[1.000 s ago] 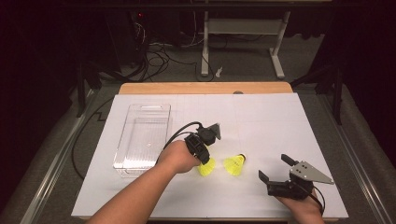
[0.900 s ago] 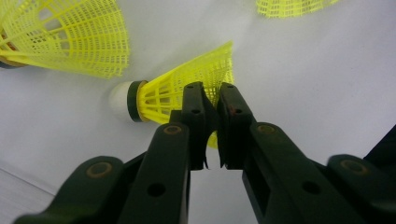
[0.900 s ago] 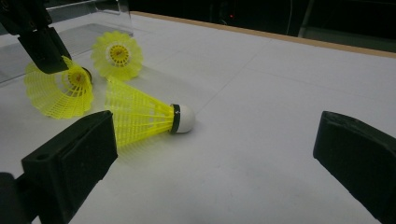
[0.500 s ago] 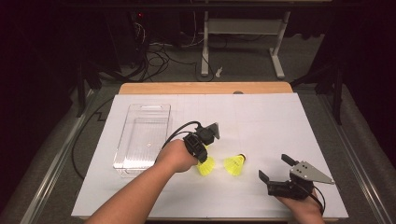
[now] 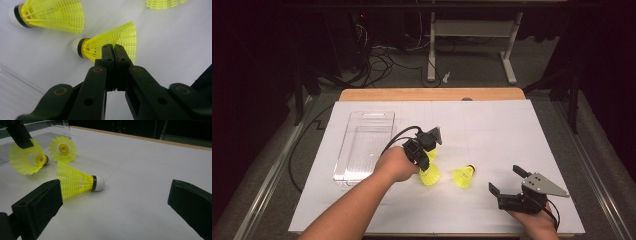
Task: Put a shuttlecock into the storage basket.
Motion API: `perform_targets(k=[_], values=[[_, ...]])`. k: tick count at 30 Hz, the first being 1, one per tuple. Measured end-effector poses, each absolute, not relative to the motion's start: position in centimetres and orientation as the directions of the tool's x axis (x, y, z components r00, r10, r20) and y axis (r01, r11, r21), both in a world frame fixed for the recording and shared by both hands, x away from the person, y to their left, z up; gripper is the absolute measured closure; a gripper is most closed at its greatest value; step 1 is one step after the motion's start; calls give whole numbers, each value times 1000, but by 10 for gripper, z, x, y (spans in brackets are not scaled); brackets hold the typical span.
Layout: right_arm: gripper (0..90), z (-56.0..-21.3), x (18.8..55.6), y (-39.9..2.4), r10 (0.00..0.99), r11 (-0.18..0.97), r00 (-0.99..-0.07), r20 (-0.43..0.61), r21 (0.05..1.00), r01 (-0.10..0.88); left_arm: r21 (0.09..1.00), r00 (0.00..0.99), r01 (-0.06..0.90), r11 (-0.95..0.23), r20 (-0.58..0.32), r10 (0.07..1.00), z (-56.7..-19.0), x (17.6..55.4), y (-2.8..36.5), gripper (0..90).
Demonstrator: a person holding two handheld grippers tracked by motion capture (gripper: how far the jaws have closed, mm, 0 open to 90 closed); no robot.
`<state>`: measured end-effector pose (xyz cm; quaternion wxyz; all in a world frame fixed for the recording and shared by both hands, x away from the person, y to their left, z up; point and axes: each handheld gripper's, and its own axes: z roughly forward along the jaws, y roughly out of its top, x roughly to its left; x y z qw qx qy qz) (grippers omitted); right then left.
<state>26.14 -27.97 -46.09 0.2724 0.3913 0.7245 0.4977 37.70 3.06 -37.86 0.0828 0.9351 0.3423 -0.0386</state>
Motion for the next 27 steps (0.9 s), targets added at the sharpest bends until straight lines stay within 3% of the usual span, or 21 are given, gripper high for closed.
perform_targets(k=[10, 27], values=[[2, -461, 262, -280, 838, 200, -546, -8, 934, 294, 154, 749, 663, -733, -126, 651, -371, 380, 43, 894], [3, -462, 262, -280, 837, 198, -547, -3, 934, 298, 184, 731, 682, -708, -196, 653, -356, 378, 65, 893]])
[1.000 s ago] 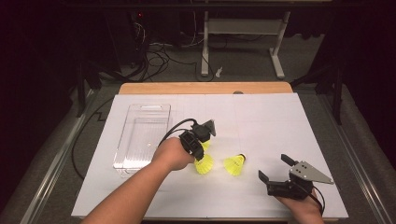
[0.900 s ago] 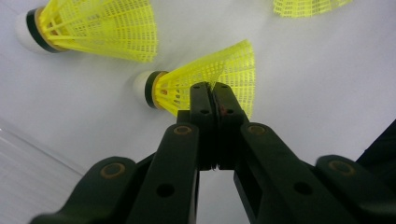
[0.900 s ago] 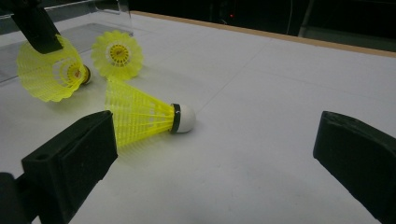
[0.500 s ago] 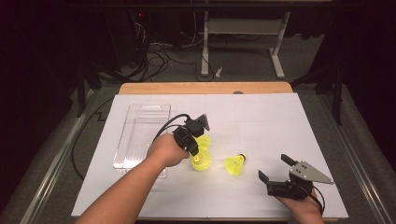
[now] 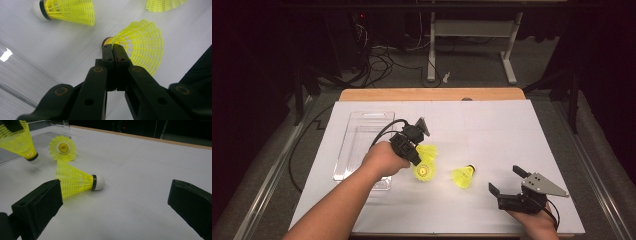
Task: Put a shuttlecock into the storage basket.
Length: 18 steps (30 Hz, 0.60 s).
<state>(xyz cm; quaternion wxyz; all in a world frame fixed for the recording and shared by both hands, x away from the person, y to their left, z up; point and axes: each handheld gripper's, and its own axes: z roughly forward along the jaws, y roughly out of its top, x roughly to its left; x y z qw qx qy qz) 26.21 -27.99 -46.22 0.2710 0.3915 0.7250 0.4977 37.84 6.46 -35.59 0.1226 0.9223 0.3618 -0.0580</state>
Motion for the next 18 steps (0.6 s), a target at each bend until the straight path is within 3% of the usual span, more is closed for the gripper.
perform_targets(k=[18], values=[[2, -462, 262, -279, 836, 197, -548, -2, 934, 297, 190, 708, 705, -683, -248, 662, -343, 376, 84, 893]])
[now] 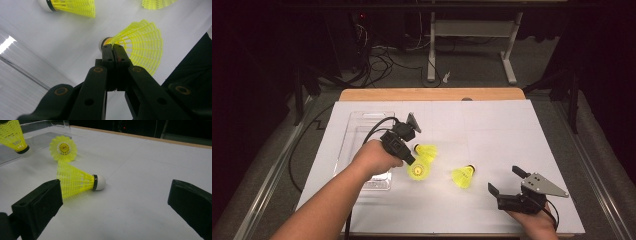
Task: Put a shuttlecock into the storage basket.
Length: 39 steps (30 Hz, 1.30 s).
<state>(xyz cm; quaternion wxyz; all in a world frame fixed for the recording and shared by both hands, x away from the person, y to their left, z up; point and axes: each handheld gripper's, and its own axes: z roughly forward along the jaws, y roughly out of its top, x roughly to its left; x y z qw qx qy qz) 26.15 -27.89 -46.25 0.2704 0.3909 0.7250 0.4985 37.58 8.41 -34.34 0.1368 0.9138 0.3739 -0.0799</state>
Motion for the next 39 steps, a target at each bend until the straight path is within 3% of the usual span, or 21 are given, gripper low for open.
perform_targets(k=[39], values=[[2, -462, 262, -279, 836, 202, -548, -8, 934, 294, 221, 672, 741, -635, -262, 693, -300, 379, 119, 893]])
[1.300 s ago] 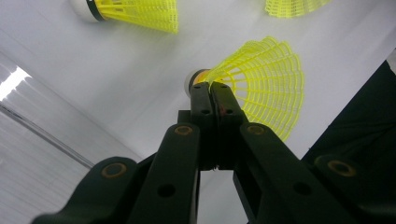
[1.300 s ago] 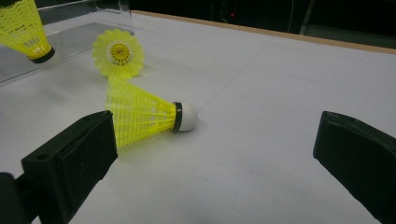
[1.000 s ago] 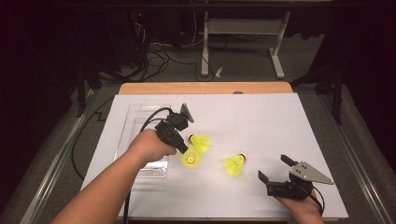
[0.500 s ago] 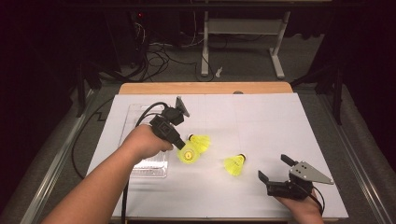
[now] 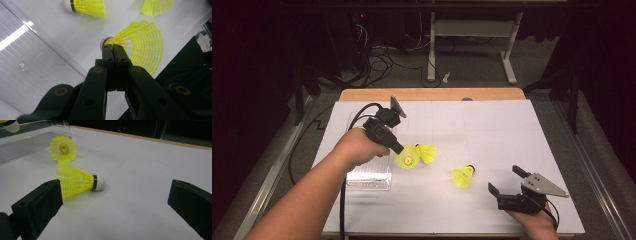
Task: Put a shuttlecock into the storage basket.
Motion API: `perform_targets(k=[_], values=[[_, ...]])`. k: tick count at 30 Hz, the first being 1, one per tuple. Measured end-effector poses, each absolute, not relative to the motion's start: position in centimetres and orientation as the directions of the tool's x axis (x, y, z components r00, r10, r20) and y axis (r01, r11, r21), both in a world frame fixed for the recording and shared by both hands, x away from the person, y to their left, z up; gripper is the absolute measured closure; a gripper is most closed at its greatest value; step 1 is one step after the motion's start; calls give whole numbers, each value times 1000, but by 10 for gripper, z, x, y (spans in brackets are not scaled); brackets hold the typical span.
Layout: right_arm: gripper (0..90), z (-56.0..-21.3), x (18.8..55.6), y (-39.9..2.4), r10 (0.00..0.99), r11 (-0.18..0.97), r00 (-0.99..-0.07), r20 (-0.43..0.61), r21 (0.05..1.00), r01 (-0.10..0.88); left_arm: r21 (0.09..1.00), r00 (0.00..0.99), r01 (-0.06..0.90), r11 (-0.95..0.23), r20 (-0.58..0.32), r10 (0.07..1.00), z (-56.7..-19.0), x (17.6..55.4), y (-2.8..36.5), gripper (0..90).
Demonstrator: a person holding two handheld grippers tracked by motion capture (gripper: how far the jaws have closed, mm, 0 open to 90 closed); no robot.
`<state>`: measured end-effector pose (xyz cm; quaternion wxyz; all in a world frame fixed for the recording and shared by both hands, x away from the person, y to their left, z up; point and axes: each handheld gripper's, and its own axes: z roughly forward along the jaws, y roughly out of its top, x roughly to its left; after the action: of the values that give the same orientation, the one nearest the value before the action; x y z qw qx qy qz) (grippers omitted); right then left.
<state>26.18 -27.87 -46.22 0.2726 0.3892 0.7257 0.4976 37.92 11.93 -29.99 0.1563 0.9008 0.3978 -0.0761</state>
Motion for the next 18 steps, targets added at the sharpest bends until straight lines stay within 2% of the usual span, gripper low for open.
perform_targets(k=[18], values=[[2, -463, 262, -278, 835, 204, -550, -8, 933, 296, 238, 626, 780, -579, -270, 732, -288, 383, 155, 893]])
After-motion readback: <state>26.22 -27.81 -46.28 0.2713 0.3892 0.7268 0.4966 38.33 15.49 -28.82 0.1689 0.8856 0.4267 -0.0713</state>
